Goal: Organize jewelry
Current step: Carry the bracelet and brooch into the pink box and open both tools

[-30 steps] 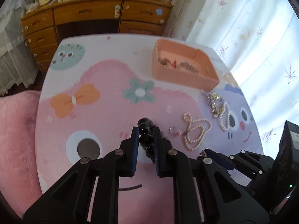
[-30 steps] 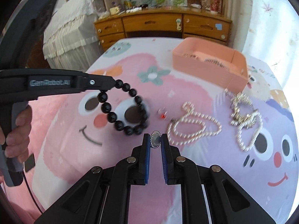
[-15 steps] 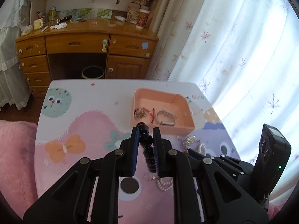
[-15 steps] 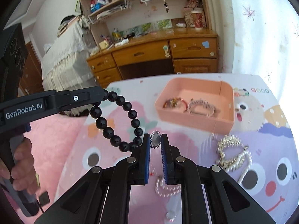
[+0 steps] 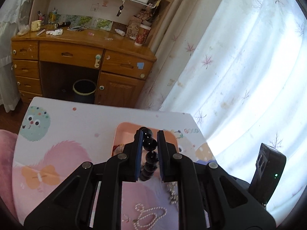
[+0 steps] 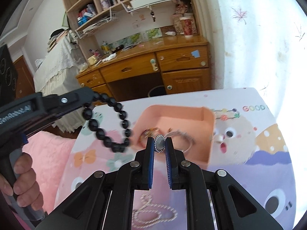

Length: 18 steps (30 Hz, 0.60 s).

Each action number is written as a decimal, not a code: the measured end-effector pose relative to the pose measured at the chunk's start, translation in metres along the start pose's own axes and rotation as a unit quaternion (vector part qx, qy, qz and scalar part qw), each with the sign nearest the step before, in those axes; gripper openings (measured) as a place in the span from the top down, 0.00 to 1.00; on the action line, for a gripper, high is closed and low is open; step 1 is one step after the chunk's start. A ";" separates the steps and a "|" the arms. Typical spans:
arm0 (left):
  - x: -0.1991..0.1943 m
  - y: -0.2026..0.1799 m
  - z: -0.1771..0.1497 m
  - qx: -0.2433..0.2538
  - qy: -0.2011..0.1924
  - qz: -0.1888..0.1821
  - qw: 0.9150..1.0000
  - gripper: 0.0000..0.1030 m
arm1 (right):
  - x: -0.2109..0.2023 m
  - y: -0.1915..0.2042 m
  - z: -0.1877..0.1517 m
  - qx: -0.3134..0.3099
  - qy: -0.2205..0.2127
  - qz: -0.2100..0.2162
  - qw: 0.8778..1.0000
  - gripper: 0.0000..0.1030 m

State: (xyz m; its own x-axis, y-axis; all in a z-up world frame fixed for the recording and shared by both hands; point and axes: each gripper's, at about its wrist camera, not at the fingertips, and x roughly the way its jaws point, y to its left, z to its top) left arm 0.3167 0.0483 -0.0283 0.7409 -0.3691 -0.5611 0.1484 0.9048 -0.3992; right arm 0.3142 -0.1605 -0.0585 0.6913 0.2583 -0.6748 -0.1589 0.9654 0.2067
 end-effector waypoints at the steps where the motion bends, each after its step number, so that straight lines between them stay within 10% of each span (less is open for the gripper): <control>1: 0.004 -0.003 0.004 0.005 -0.005 0.003 1.000 0.88 | 0.001 -0.007 0.006 0.006 -0.003 0.000 1.000 0.89; 12: 0.050 -0.003 0.021 -0.023 0.025 0.032 0.999 0.88 | 0.024 -0.067 0.024 0.095 0.032 0.008 0.995 0.77; 18: 0.054 0.004 0.013 -0.042 0.035 0.052 0.997 0.52 | 0.031 -0.096 0.010 0.140 0.051 0.015 0.989 0.70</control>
State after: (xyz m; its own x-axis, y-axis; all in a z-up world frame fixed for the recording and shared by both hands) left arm 0.3659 0.0344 -0.0505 0.7017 -0.2900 -0.6508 0.0145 0.9190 -0.3939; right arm 0.3580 -0.2453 -0.0917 0.6126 0.3022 -0.7304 0.0326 0.9136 0.4053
